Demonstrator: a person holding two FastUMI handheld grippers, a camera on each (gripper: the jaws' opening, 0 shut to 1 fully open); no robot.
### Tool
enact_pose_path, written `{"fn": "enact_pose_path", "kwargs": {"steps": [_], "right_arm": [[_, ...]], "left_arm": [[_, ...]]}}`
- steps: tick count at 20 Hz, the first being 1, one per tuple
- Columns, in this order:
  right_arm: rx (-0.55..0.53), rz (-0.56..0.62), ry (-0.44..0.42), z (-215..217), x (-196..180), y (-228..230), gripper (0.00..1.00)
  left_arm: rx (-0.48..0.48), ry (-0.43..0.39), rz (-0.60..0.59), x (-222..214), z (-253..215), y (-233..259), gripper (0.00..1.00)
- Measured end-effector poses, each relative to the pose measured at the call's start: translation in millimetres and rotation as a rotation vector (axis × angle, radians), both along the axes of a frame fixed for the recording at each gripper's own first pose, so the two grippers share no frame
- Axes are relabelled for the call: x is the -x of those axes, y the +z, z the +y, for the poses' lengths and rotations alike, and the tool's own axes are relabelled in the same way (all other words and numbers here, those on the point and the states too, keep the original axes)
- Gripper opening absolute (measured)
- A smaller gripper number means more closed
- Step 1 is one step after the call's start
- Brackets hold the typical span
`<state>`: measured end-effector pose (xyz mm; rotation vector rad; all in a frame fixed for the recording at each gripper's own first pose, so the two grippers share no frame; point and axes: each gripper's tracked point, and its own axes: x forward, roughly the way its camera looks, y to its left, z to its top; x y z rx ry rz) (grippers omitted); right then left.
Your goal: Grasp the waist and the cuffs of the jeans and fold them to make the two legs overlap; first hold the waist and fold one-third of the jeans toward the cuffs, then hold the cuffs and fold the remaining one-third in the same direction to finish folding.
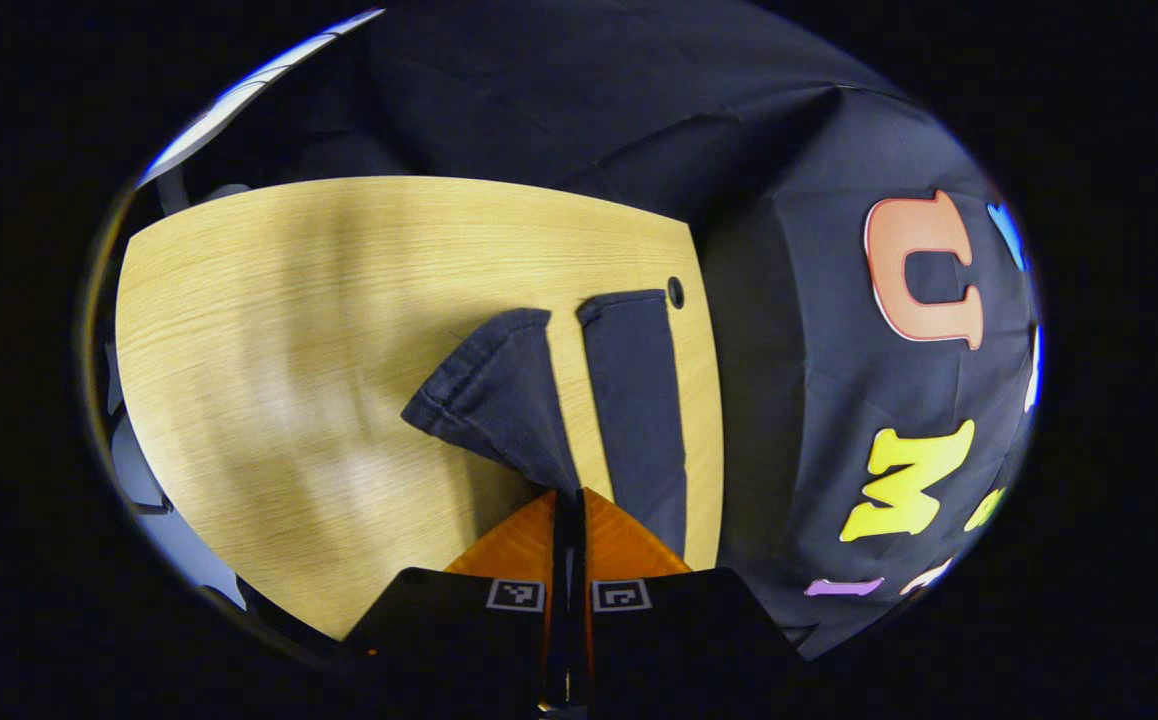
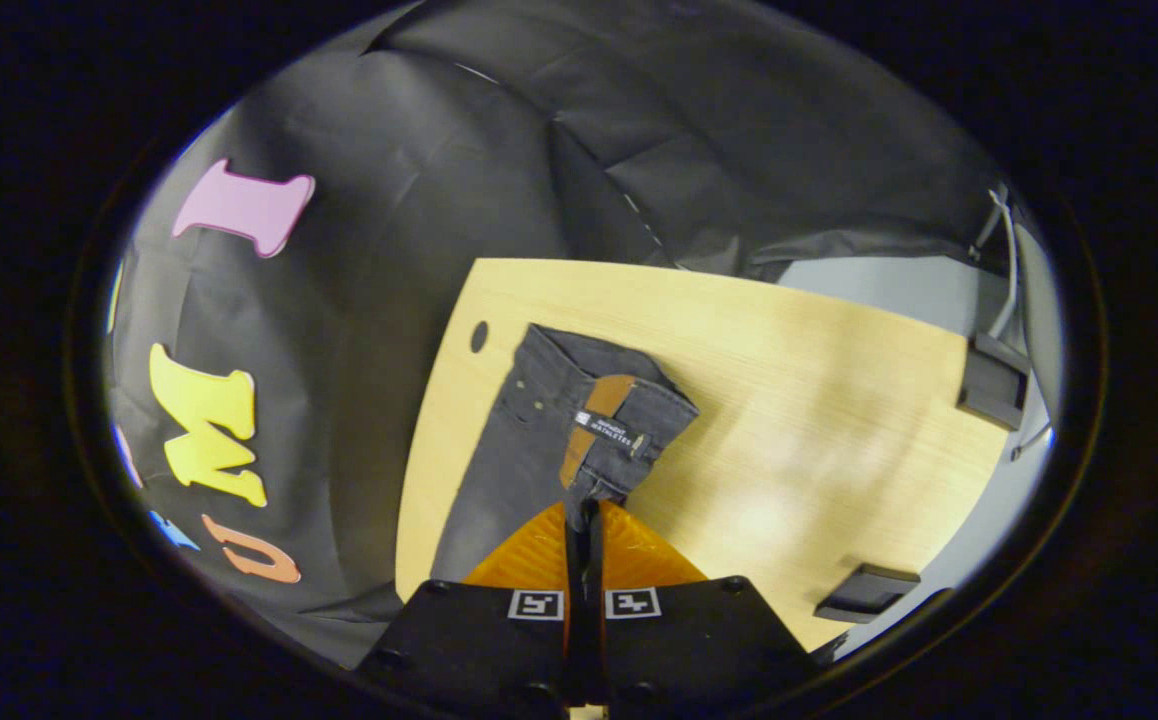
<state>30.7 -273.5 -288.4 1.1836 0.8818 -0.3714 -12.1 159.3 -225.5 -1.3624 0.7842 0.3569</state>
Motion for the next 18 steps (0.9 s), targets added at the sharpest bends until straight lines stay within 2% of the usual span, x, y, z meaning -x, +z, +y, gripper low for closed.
{"fn": "enact_pose_path", "kwargs": {"steps": [5, 8, 13, 16, 18], "right_arm": [[0.049, -0.036, 0.09, 5, -72, 25, 0.0], [0.107, -0.017, 0.144, 6, -111, 17, 0.0], [0.16, 0.004, 0.209, 10, -167, -12, 0.0], [0.181, 0.013, 0.22, 13, -194, -39, 0.0], [0.183, 0.026, 0.222, 15, -206, -59, 0.01]], "left_arm": [[-0.011, -0.094, -0.04, -74, 3, 22, 0.04], [-0.018, -0.154, -0.048, -126, -3, 24, 0.04], [-0.059, -0.227, -0.047, -200, -8, -4, 0.04], [-0.135, -0.316, -0.044, -231, -15, -30, 0.04], [-0.149, -0.359, -0.032, -248, -19, -44, 0.04]]}}
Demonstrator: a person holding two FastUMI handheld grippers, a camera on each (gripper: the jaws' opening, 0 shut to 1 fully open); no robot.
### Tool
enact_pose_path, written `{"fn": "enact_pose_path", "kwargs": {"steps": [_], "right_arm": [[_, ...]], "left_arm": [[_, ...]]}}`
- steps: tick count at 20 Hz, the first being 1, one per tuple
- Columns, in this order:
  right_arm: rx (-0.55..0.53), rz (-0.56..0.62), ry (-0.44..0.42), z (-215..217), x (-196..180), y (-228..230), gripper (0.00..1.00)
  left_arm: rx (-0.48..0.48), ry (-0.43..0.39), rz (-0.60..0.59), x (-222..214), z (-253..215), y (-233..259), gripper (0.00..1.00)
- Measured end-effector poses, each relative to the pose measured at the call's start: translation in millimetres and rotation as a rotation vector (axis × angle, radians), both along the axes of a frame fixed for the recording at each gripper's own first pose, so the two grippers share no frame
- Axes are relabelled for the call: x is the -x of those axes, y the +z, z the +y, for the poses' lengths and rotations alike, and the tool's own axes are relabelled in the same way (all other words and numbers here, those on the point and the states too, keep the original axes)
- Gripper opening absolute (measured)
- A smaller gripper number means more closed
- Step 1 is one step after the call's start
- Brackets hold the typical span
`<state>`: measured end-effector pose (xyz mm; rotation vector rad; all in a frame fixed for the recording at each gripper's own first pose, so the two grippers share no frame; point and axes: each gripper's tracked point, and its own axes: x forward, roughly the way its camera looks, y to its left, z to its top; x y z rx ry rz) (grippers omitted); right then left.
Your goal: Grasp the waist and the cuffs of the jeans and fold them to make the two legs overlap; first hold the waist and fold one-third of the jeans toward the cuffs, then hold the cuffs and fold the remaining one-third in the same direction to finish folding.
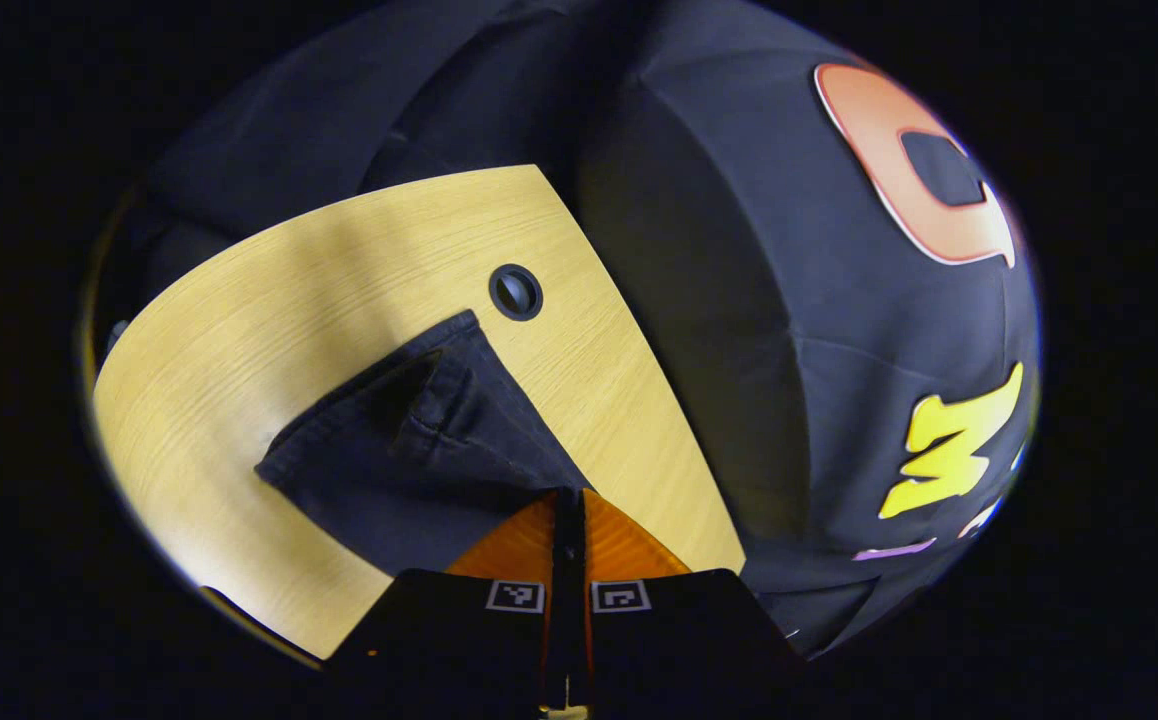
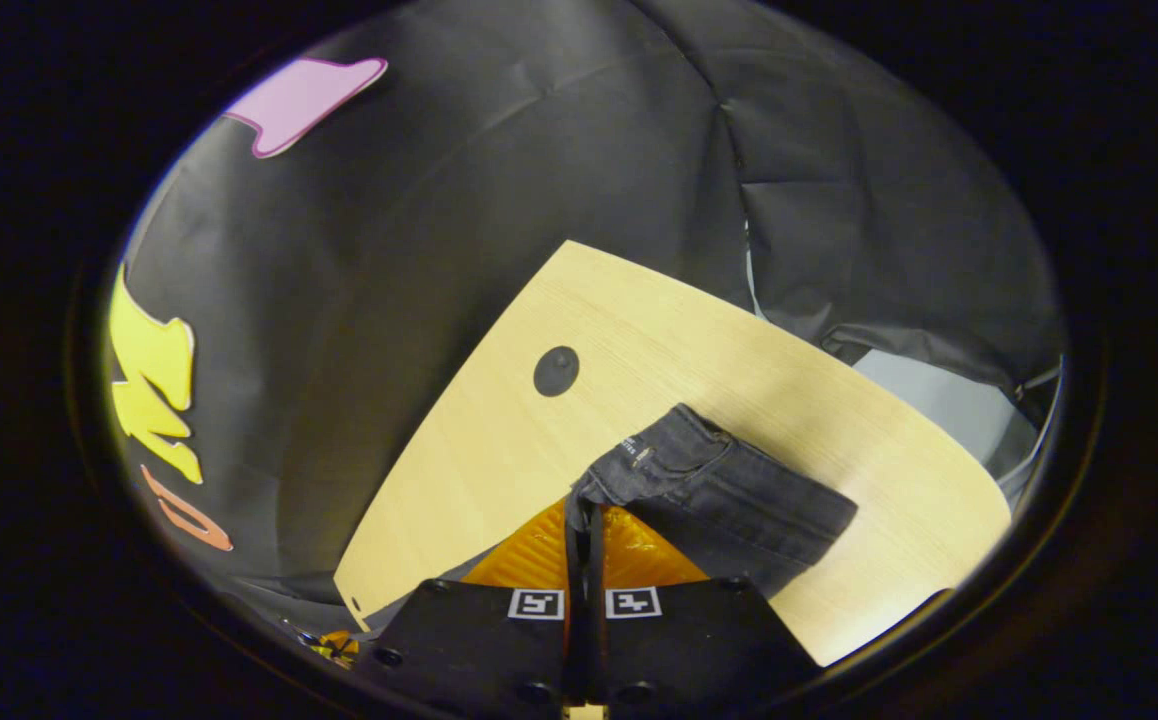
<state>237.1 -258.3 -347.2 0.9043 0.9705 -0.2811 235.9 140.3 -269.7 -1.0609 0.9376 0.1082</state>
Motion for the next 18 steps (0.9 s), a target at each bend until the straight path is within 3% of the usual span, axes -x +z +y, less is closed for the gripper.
{"fn": "enact_pose_path", "kwargs": {"steps": [4, 9, 12, 14, 15, 16, 17, 18], "right_arm": [[0.012, 0.035, 0.004, 3, -12, -33, 0.01], [0.05, 0.068, 0.026, 6, -14, -41, 0.0], [0.054, 0.059, 0.026, 10, -14, -37, 0.11], [0.036, 0.047, 0.015, 15, -17, -34, 0.2], [0.028, 0.042, 0.011, 17, -19, -32, 0.25], [0.022, 0.035, 0.01, 20, -20, -32, 0.36], [0.026, 0.024, 0.013, 23, -23, -28, 0.46], [0.025, 0.01, 0.015, 29, -25, -27, 0.56]], "left_arm": [[-0.038, -0.054, 0.011, -19, -8, -25, 0.04], [-0.029, -0.057, 0.081, -20, -6, -53, 0.04], [-0.046, -0.069, 0.155, -9, -5, -71, 0.07], [-0.038, -0.061, 0.158, -11, -10, -70, 0.15], [-0.036, -0.063, 0.149, -11, -12, -68, 0.25], [-0.051, -0.063, 0.145, -11, -8, -65, 0.22], [-0.072, -0.07, 0.146, -10, -4, -64, 0.47], [-0.092, -0.073, 0.143, -10, -3, -60, 0.53]]}}
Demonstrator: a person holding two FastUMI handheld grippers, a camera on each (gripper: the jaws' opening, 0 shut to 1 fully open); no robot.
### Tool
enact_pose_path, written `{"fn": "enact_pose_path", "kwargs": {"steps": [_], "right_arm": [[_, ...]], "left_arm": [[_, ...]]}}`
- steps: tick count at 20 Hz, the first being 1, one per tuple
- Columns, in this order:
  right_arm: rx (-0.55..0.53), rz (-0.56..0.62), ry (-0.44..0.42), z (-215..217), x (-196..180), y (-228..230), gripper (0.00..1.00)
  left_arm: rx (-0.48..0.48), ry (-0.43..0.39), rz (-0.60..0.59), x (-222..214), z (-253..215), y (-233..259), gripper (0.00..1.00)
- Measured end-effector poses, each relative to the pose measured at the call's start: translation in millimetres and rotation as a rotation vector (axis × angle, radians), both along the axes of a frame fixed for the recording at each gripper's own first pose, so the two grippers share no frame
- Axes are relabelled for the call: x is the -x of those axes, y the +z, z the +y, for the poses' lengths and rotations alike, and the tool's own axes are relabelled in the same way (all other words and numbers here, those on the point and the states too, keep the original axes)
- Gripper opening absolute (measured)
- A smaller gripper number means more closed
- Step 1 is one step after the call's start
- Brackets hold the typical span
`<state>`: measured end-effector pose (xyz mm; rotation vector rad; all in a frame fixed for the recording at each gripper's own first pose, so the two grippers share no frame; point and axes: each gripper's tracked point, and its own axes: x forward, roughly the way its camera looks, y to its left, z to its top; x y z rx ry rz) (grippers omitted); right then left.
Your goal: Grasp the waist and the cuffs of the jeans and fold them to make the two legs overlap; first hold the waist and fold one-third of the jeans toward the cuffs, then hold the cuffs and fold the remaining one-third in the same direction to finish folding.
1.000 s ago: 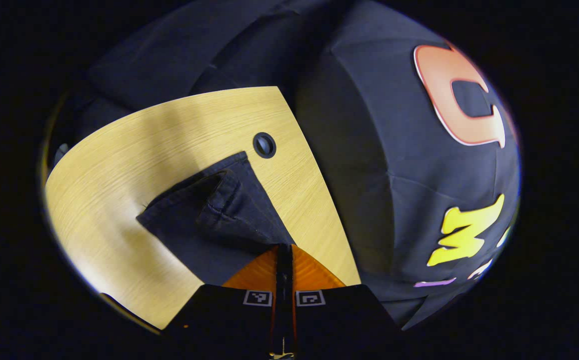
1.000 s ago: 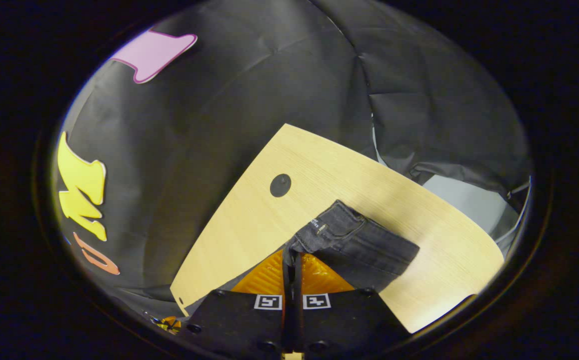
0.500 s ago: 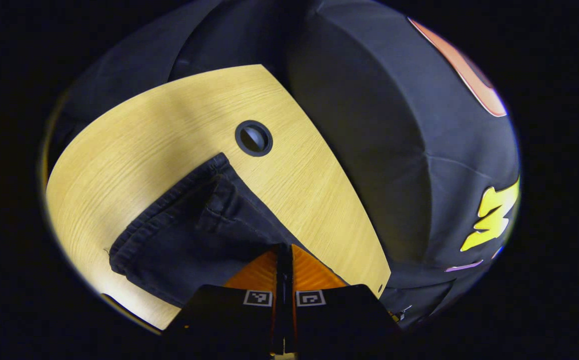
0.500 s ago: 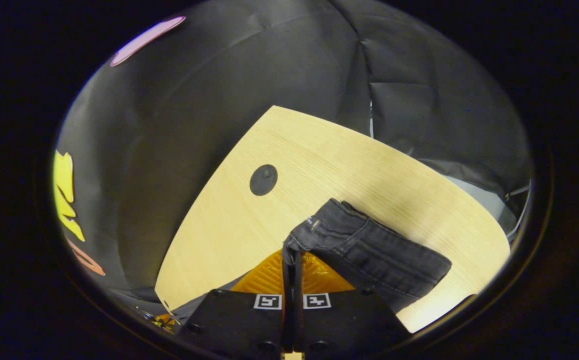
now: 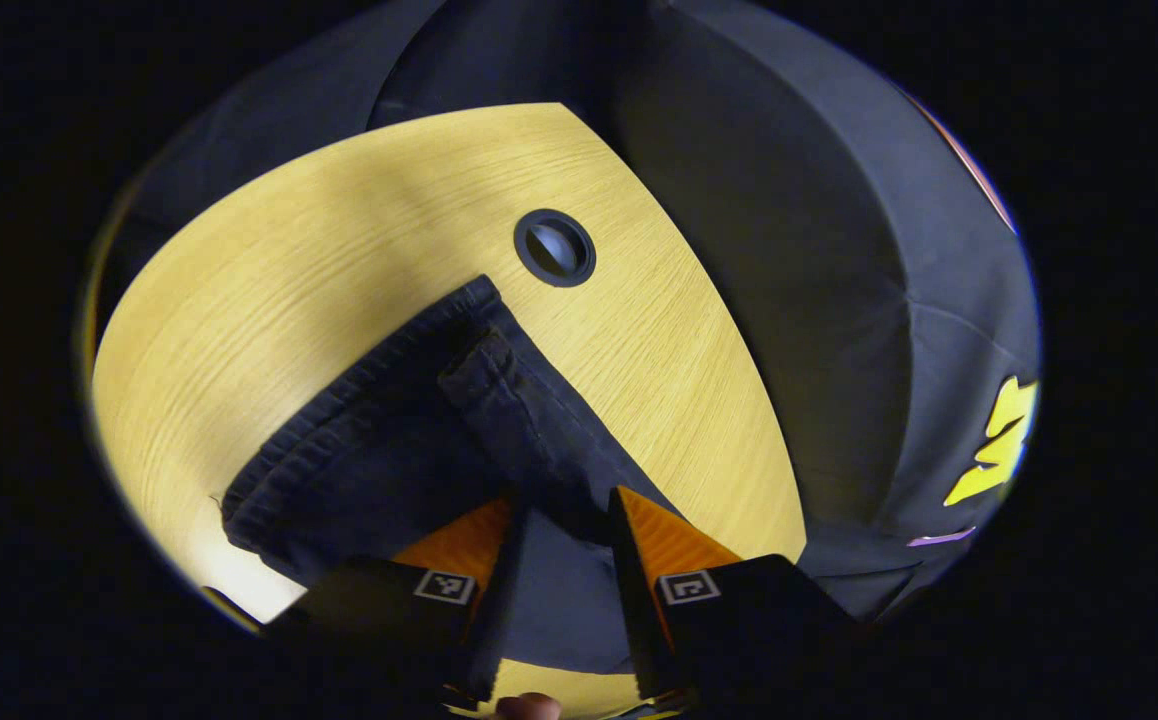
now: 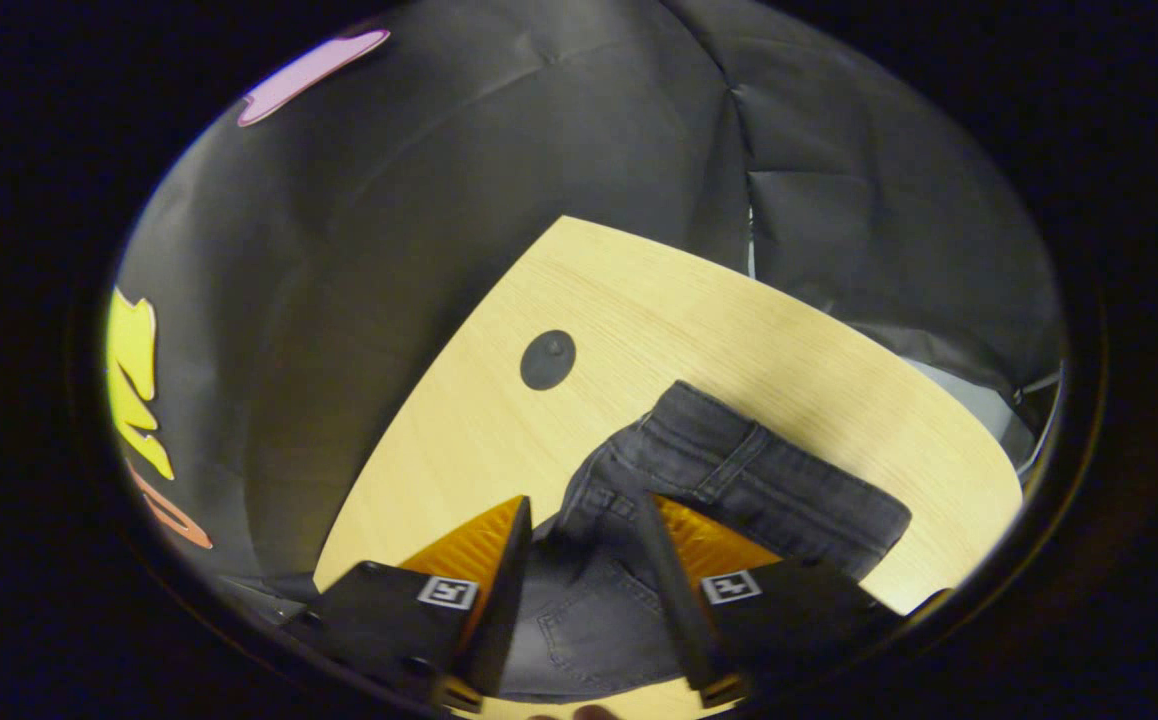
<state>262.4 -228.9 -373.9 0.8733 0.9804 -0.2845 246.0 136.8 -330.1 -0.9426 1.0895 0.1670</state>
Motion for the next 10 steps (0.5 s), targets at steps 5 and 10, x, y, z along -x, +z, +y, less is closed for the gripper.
{"fn": "enact_pose_path", "kwargs": {"steps": [5, 10], "right_arm": [[0.079, -0.12, 0.028, -1, 11, 64, 0.77], [0.347, -0.329, 0.266, 31, 58, 151, 0.92]], "left_arm": [[-0.09, -0.067, -0.165, 4, -11, 80, 0.63], [-0.362, -0.295, -0.49, 40, -43, 209, 0.64]]}}
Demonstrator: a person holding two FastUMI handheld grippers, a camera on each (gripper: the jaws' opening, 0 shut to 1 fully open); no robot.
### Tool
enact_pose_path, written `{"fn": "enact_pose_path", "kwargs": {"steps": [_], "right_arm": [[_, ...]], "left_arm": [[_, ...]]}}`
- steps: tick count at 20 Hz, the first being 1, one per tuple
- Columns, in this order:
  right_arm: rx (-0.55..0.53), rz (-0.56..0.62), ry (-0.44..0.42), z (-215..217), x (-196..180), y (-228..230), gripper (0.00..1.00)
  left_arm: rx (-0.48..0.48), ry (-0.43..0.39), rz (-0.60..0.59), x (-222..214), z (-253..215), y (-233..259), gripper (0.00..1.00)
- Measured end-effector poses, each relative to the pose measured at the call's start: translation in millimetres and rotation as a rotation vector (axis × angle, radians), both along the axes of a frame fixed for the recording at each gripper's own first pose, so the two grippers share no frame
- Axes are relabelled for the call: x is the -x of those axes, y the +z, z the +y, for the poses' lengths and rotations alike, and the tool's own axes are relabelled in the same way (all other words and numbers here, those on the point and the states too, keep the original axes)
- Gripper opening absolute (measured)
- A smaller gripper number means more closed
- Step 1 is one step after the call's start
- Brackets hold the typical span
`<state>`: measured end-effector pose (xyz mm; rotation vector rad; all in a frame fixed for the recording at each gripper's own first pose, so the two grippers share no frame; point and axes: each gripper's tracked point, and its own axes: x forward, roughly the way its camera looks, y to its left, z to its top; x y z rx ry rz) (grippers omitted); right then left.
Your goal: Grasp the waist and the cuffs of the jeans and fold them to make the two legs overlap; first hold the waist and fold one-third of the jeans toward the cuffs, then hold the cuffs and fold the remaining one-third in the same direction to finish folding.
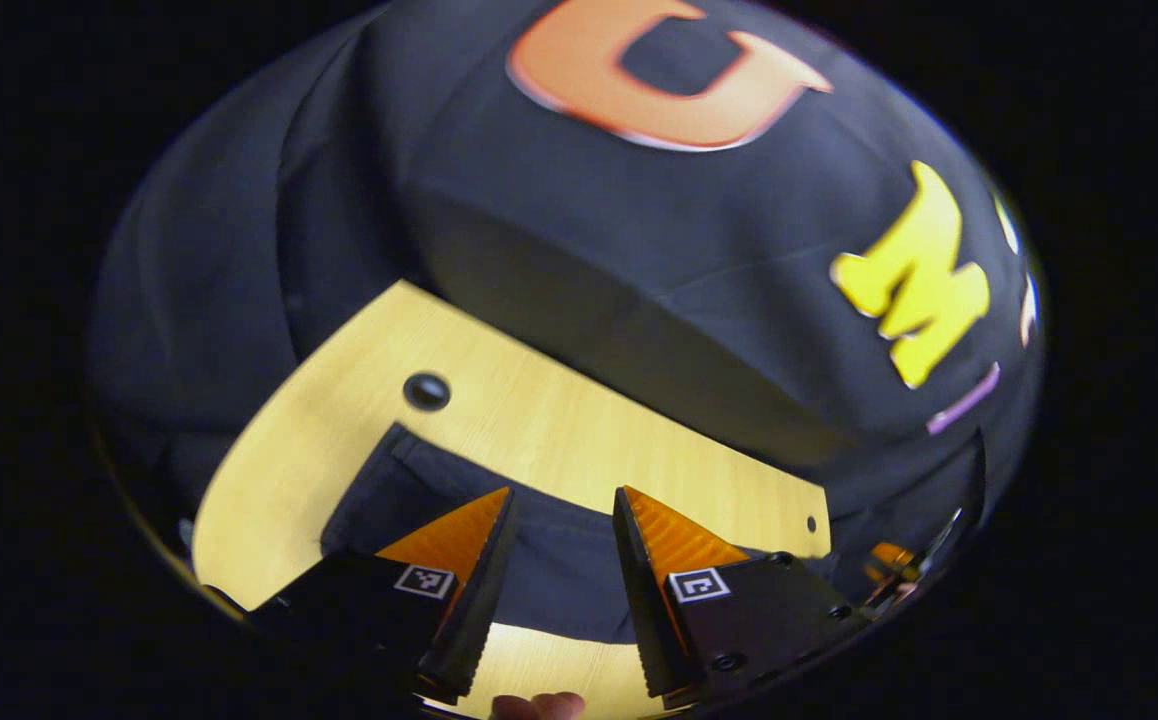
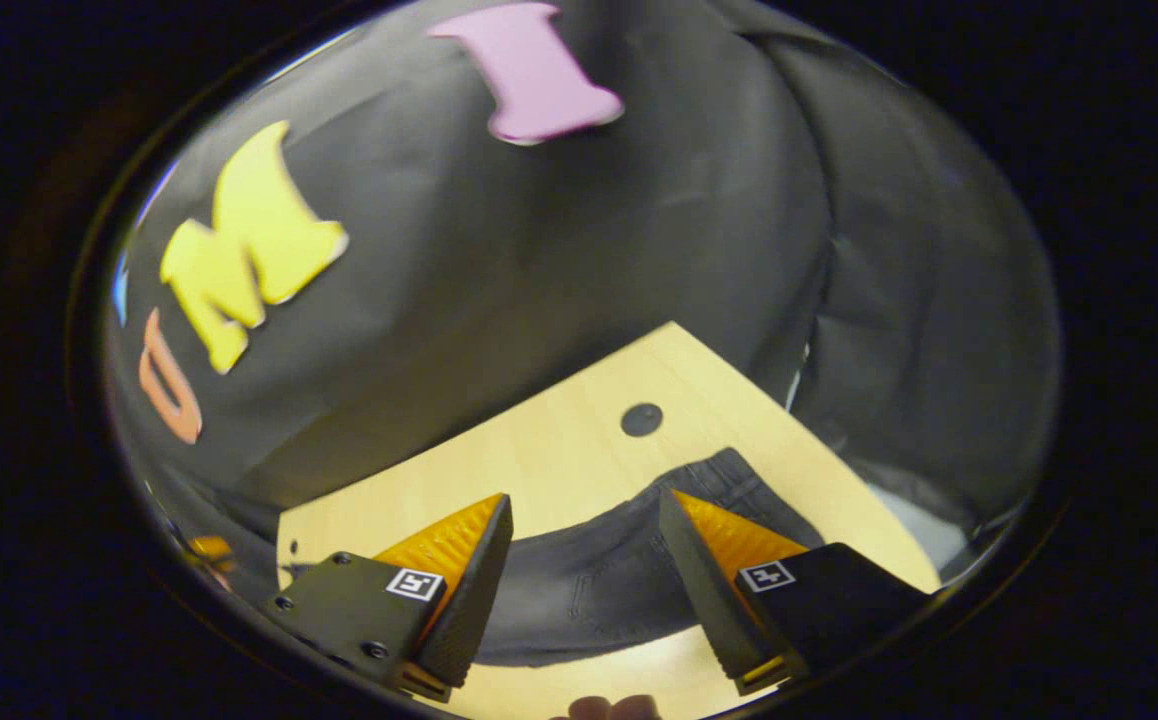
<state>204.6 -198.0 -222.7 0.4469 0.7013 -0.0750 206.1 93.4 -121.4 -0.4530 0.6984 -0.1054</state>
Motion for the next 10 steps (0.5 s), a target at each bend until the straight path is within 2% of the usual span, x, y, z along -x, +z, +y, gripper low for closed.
{"fn": "enact_pose_path", "kwargs": {"steps": [1, 2, 3, 4, 5, 7, 8, 9, 10], "right_arm": [[0.034, -0.038, 0.042, 10, 15, 19, 0.92], [0.06, -0.073, 0.073, 16, 32, 37, 0.99], [0.075, -0.107, 0.089, 27, 50, 54, 0.93], [0.09, -0.138, 0.097, 33, 69, 68, 0.93], [0.111, -0.169, 0.096, 34, 85, 79, 0.98], [0.149, -0.246, 0.088, 39, 113, 96, 0.98], [0.166, -0.285, 0.092, 45, 129, 106, 0.93], [0.19, -0.312, 0.088, 48, 143, 112, 0.98], [0.218, -0.332, 0.08, 48, 156, 114, 0.98]], "left_arm": [[-0.025, -0.035, -0.043, 15, -12, 23, 0.67], [-0.046, -0.059, -0.085, 29, -22, 41, 0.72], [-0.062, -0.066, -0.118, 44, -29, 57, 0.85], [-0.072, -0.073, -0.141, 59, -37, 69, 0.9], [-0.09, -0.076, -0.173, 76, -43, 80, 0.93], [-0.142, -0.095, -0.238, 106, -58, 92, 0.94], [-0.165, -0.087, -0.268, 118, -64, 94, 0.94], [-0.172, -0.068, -0.296, 129, -69, 95, 0.94], [-0.182, -0.047, -0.323, 141, -72, 97, 0.94]]}}
